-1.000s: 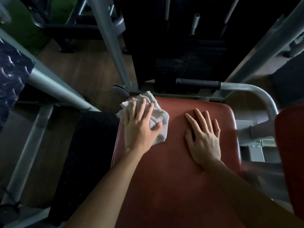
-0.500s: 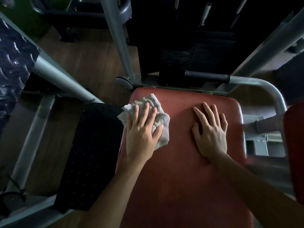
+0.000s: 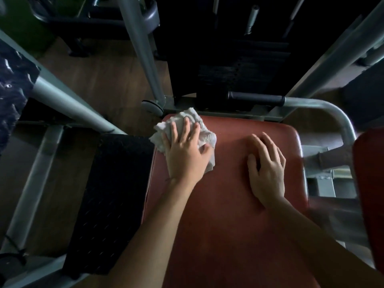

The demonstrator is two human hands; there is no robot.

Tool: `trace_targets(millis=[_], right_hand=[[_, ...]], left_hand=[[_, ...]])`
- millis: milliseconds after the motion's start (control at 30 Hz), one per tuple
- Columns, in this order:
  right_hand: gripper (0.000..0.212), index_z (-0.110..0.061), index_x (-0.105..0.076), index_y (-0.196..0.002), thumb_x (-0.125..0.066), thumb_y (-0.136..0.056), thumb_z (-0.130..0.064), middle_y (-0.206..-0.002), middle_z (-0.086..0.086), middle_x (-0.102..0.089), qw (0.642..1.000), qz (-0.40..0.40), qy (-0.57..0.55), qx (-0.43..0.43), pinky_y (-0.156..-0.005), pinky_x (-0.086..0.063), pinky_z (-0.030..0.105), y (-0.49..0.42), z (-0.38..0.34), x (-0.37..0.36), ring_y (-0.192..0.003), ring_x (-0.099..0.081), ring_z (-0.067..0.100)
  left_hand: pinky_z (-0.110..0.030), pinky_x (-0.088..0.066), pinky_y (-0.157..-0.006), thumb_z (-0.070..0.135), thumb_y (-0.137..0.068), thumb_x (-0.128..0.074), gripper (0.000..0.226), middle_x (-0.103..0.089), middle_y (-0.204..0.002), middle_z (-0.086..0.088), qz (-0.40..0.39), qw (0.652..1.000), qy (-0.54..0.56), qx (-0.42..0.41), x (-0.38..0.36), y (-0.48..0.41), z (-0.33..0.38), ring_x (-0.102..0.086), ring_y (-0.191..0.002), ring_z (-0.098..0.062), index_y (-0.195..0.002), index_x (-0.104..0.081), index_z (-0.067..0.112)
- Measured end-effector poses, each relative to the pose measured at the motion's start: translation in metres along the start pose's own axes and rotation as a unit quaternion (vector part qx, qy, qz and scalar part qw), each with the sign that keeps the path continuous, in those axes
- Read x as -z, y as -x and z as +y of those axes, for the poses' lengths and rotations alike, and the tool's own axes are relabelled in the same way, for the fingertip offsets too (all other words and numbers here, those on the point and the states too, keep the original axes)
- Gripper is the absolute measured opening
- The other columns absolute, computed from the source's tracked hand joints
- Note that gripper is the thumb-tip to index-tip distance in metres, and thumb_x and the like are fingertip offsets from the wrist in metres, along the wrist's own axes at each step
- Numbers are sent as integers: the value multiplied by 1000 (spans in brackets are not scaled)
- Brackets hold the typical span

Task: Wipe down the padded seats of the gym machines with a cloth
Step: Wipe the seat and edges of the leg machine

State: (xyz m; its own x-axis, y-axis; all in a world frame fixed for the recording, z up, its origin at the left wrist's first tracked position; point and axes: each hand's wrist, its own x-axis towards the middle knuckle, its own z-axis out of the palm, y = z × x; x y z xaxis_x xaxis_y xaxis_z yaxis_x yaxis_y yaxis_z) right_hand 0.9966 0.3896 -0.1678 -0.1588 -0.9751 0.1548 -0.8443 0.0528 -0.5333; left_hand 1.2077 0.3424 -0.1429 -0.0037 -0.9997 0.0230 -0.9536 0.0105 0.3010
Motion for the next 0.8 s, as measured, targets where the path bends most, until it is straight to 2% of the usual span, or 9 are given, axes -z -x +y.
trace_targets(millis=[100,300,467,567,667,733,800], right_hand=[[49,-21,-48,-148,-43,-99,-26,-161,5,-35,998,39,-2,-49,-123,-20,38,0,-1,-6,-148,-30,20],[53,-12,-48,-148,-43,-97,-27,-161,8,-37,996,17,83,-3,-123,-23,44,-2,2,-10,-153,-25,22],[54,-14,-49,-147,-46,-95,-26,-161,6,-37,995,11,98,-14,-122,-24,45,-3,-1,-9,-153,-24,20],[54,-14,-50,-146,-46,-94,-27,-160,6,-38,994,12,104,-17,-121,-25,45,-3,-3,-8,-153,-25,20],[54,-13,-50,-146,-45,-94,-27,-160,6,-38,994,9,110,-16,-120,-26,44,-3,-5,-7,-153,-26,21],[54,-13,-49,-146,-44,-94,-27,-160,6,-38,993,5,116,-17,-120,-26,45,-3,-4,-7,-153,-25,21],[54,-13,-49,-146,-44,-94,-27,-161,5,-37,993,2,118,-18,-120,-26,45,-3,-4,-8,-153,-24,21]], left_hand=[[-62,-16,-121,60,-85,-42,67,-50,-152,-3,-7,999,41,-13,-6,-9,27,-29,-149,-39,-134,-63,19],[-59,-21,-121,61,-88,-57,54,-57,-145,-2,34,989,33,-140,-18,-13,6,-39,-145,-35,-119,-69,18],[-56,-19,-123,70,-89,-48,77,-51,-151,-3,-18,968,38,-248,-9,-42,-22,-37,-147,-32,-145,-52,18],[-52,-12,-125,71,-88,-49,74,-47,-154,1,-96,937,58,-330,6,-71,-45,-34,-149,-27,-143,-55,22],[-48,-7,-126,69,-80,-55,63,-47,-152,13,-185,938,87,-282,19,-90,-46,-32,-149,-14,-131,-62,32],[-49,-14,-124,67,-79,-49,56,-54,-143,12,-178,954,92,-223,17,-89,-29,-44,-139,-13,-118,-63,29],[-49,-18,-123,65,-87,-40,62,-58,-139,6,-141,967,58,-203,10,-84,-12,-48,-134,-16,-127,-59,21]])
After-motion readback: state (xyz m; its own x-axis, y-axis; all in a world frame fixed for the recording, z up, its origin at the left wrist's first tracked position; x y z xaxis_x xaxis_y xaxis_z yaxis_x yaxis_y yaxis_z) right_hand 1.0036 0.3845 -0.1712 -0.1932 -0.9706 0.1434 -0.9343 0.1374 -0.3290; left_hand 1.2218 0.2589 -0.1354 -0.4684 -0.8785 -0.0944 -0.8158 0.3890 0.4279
